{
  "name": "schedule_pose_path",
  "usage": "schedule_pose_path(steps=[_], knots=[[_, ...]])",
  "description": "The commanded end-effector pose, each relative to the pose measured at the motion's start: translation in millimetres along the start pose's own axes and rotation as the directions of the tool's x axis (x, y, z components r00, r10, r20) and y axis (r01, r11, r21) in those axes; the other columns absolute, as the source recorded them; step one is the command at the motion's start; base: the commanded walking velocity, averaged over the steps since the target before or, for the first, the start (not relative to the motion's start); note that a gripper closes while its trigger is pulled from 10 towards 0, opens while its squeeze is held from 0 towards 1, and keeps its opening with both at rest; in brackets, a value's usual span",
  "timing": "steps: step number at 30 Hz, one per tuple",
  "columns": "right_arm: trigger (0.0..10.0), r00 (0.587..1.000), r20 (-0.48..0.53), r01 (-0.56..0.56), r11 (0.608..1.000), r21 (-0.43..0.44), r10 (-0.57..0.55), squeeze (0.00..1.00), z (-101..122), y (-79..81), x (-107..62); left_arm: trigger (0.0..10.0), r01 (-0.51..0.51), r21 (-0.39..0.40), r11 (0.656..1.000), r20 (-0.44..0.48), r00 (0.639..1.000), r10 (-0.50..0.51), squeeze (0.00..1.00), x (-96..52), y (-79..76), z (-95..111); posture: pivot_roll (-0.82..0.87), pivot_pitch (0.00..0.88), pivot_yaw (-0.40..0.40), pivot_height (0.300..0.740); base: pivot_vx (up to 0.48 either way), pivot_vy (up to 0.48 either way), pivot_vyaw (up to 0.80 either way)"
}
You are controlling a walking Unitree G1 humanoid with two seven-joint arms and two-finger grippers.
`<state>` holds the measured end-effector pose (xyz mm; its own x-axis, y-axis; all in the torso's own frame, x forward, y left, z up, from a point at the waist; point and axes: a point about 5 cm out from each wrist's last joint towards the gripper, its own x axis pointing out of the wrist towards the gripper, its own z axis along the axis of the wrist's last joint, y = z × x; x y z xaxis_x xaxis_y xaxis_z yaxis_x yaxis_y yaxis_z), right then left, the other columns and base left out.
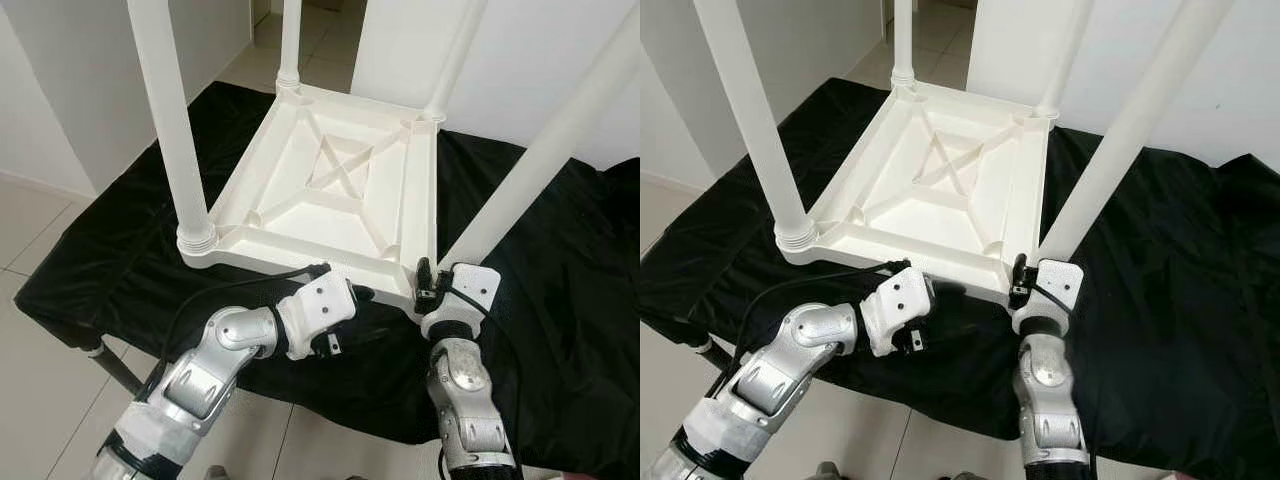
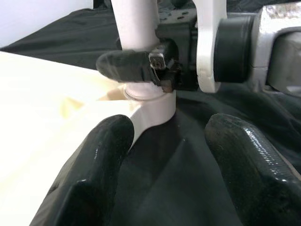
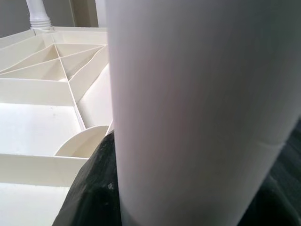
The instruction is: Building children table
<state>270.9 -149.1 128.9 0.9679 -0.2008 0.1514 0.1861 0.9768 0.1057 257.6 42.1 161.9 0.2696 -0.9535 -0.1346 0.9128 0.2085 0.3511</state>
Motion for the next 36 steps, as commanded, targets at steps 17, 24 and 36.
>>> schedule_pose_path(steps=[17,24,36], knots=[[10.0,0.995,0.030,-0.095,0.995,0.038,0.093,0.00,-0.1,-15.3,-20.5,10.0,-0.098,0.045,0.994,-0.023,0.995,0.100,0.07,-7.7,13.4,-11.4,0.01,0.102,-0.067,0.740,0.000,0.000,0.00],[10.0,0.994,0.028,-0.106,0.994,0.022,0.105,0.00,-1.0,-28.9,-32.3,10.0,-0.145,0.071,0.987,-0.094,0.984,0.151,0.07,-17.6,23.6,-27.8,0.00,0.099,-0.069,0.740,0.000,0.000,0.00],[10.0,0.993,0.018,-0.114,0.993,0.030,0.113,0.00,-1.5,-41.1,-44.1,10.0,-0.214,0.108,0.971,-0.139,0.964,0.228,0.07,-34.9,56.5,-37.9,-0.01,0.094,-0.058,0.740,0.000,0.000,0.00]])
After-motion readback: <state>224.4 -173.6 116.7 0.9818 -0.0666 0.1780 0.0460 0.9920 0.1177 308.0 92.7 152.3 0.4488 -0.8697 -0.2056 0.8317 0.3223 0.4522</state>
